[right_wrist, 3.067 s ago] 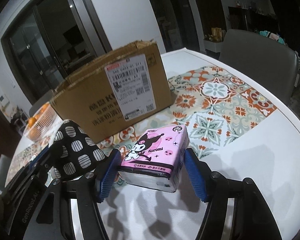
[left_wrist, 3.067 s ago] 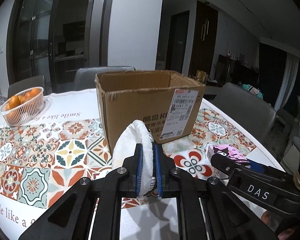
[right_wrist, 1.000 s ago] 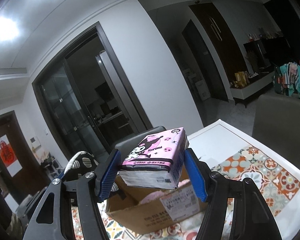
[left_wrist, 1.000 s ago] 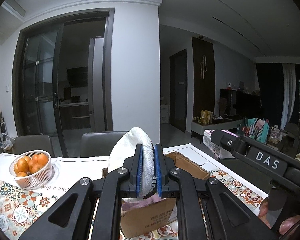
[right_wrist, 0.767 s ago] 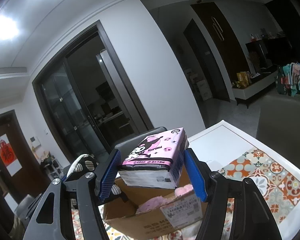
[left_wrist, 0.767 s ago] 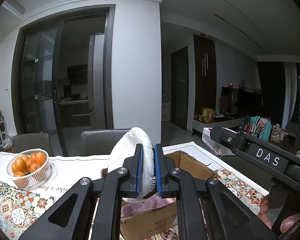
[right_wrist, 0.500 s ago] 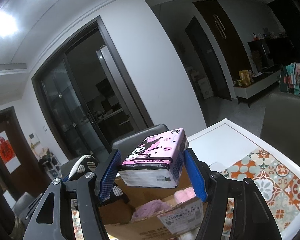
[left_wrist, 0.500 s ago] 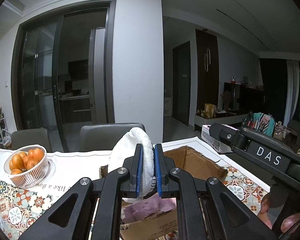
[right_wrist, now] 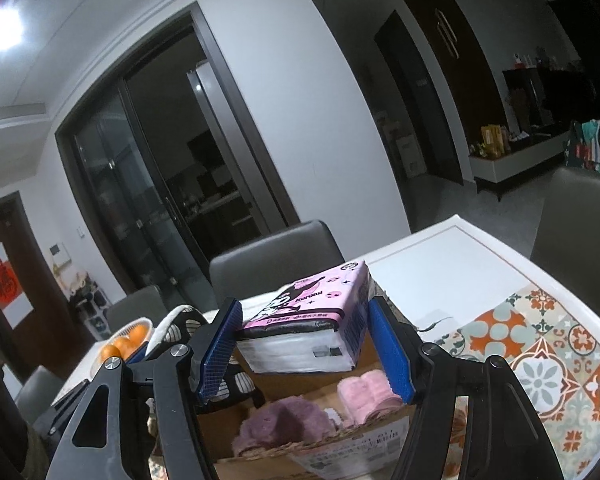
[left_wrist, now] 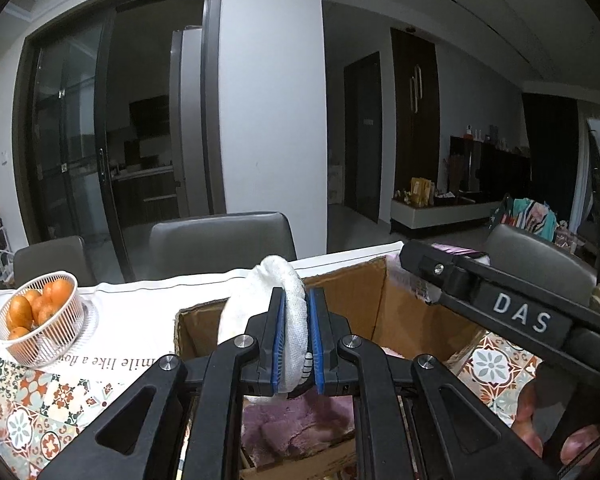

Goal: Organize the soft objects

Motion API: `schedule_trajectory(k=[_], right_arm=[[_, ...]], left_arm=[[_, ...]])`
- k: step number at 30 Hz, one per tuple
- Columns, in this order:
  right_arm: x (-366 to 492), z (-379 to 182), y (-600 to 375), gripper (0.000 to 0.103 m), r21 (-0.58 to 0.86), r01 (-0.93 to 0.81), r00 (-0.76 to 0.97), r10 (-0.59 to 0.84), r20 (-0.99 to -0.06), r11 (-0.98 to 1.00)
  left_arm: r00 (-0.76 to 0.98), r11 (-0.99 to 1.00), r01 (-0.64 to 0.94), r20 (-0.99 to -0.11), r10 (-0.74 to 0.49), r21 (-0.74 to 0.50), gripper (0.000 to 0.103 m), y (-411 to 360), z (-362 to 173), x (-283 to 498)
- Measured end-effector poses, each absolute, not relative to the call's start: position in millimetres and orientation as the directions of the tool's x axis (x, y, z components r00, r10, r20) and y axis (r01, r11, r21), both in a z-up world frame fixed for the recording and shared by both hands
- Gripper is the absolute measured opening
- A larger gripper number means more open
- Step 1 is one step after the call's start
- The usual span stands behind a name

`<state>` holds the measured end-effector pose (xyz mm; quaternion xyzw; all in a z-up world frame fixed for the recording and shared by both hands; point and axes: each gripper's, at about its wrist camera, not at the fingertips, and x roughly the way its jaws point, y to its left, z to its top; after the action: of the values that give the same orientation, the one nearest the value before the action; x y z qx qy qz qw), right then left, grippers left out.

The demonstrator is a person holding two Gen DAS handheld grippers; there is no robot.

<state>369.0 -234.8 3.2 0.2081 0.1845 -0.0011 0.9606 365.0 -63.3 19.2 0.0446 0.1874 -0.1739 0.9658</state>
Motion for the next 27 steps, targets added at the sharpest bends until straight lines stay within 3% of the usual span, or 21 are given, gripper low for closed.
schedule_trajectory(k=[2, 3, 6, 27], right_arm=[[376.3, -1.9, -236.6, 0.067, 0.401, 0.073, 0.920, 0.094, -0.381, 0.913], [378.9, -3.9, -237.3, 0.068, 0.401, 0.071, 0.914, 0.102, -0.394, 0.913], [381.0, -6.9, -239.8, 0.072, 0.403, 0.086, 0.909, 0.094, -0.407, 0.911], [317.3, 28.9, -218.4, 0.072, 0.307, 0.071, 0.913, 0.062, -0.404, 0.949]], left_arm=[[0.869, 0.939, 0.345, -0.384, -0.313, 0.016, 0.045, -62.7, 17.2, 366.3], [0.872, 0.941, 0.339, -0.381, -0.307, 0.017, 0.047, -63.1, 16.9, 365.5], [0.883, 0.948, 0.317, -0.374, -0.283, 0.032, 0.048, -62.7, 17.1, 362.5], [0.915, 0.980, 0.197, -0.358, -0.184, -0.001, 0.049, -34.0, 59.2, 299.0]])
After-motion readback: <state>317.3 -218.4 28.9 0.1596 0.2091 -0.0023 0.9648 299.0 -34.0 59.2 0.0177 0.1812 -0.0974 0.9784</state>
